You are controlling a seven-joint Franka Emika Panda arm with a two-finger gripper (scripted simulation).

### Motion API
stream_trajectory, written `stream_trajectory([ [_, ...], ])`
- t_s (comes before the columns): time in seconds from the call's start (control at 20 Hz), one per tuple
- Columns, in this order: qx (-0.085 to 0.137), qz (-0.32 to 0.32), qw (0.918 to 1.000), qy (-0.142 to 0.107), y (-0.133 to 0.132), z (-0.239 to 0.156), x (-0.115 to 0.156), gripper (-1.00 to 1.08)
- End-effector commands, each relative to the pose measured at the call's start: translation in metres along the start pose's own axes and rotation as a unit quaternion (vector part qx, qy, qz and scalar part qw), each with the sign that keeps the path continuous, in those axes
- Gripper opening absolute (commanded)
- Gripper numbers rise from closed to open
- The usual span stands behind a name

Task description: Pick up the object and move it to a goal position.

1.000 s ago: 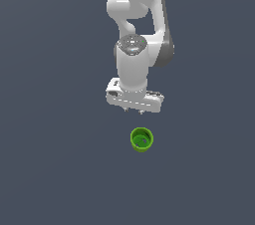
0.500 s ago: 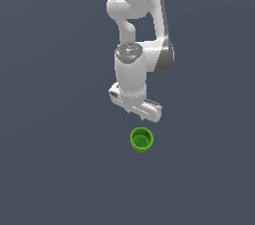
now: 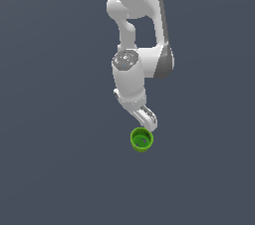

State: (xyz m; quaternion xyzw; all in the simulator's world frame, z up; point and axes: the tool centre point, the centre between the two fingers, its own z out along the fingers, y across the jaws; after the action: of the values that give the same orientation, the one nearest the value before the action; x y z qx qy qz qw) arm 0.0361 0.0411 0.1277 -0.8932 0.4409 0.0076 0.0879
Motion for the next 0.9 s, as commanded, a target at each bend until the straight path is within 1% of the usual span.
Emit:
stream_trajectory([
  [0.0,0.006,0.044,0.999,-0.003,-0.002,0.005,0.001,0.28],
  [0.2,0.016,0.112,0.9936,-0.009,-0.005,0.012,0.002,0.28],
  [0.45,0.025,0.183,0.9827,-0.015,-0.008,0.02,0.003,0.28],
  [0.65,0.029,0.224,0.9739,-0.019,-0.01,0.024,0.004,0.28],
  [0.85,0.032,0.251,0.9671,-0.022,-0.01,0.027,0.005,0.28],
])
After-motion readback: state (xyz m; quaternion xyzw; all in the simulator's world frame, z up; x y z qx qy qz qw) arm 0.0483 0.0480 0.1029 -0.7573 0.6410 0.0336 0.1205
